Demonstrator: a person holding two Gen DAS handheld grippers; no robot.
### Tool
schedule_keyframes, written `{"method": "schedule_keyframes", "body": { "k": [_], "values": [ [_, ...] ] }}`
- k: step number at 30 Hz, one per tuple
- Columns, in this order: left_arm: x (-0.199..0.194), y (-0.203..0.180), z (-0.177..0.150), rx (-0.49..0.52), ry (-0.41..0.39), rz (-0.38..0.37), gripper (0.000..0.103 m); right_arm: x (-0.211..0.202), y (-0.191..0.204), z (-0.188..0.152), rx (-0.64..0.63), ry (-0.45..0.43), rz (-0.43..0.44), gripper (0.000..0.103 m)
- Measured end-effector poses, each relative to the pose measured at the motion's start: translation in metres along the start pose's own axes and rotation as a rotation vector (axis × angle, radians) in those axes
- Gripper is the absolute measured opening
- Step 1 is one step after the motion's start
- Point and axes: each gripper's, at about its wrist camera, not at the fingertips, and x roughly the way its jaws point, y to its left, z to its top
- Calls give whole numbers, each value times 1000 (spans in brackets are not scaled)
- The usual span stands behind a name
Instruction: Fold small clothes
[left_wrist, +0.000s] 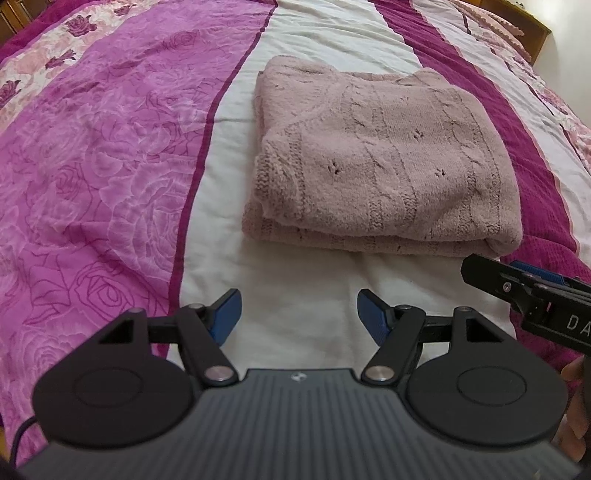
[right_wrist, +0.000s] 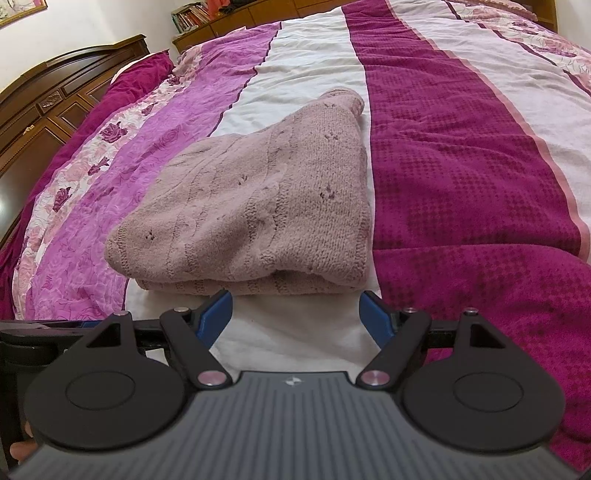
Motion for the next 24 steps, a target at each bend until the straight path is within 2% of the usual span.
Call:
{"method": "schedule_keyframes", "body": {
  "k": [24],
  "values": [
    [2, -1, -2, 2, 5, -1, 71, 1, 0, 0, 1, 1, 0, 81]
  ]
}}
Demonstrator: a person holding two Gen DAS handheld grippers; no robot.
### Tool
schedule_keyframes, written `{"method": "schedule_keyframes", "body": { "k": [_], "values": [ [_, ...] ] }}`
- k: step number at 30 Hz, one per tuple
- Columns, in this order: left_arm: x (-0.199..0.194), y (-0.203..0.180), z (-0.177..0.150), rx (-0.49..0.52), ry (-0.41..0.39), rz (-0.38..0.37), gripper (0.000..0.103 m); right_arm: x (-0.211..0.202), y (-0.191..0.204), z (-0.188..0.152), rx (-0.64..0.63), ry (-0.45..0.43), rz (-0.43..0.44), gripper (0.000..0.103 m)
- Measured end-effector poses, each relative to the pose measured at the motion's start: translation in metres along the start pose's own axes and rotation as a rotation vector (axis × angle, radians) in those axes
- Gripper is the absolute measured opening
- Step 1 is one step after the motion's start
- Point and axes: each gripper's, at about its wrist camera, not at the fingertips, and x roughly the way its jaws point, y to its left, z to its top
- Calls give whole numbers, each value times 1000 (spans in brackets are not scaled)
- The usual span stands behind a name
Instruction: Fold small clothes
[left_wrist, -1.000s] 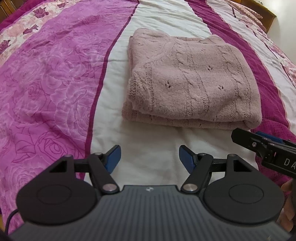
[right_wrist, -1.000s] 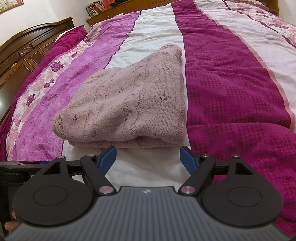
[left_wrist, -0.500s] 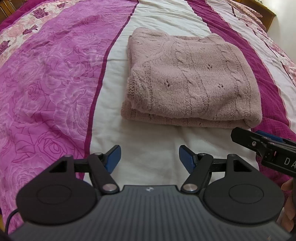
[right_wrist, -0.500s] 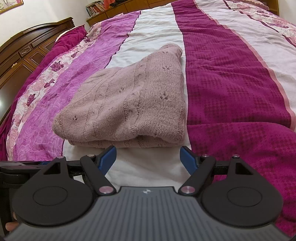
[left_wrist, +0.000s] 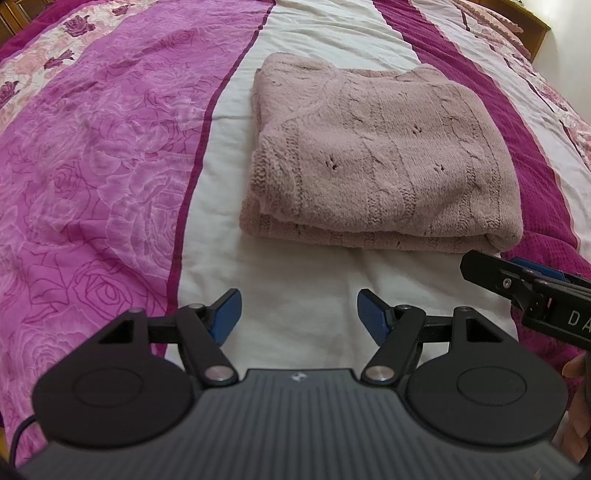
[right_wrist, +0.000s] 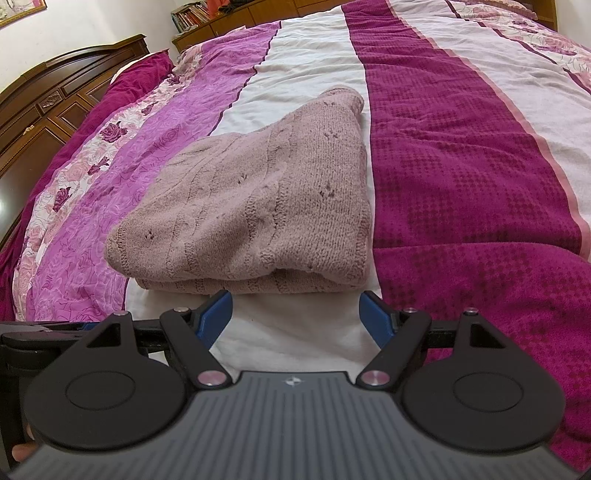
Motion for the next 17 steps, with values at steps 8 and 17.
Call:
{"method": "schedule_keyframes", "body": {
  "k": [8, 17],
  "values": [
    [2, 1, 1, -7, 12, 5, 71, 0, 0, 0, 0, 0, 0, 81],
    [2, -1, 0, 5, 13, 10, 71, 0, 0, 0, 1, 0, 1, 81]
  ]
}}
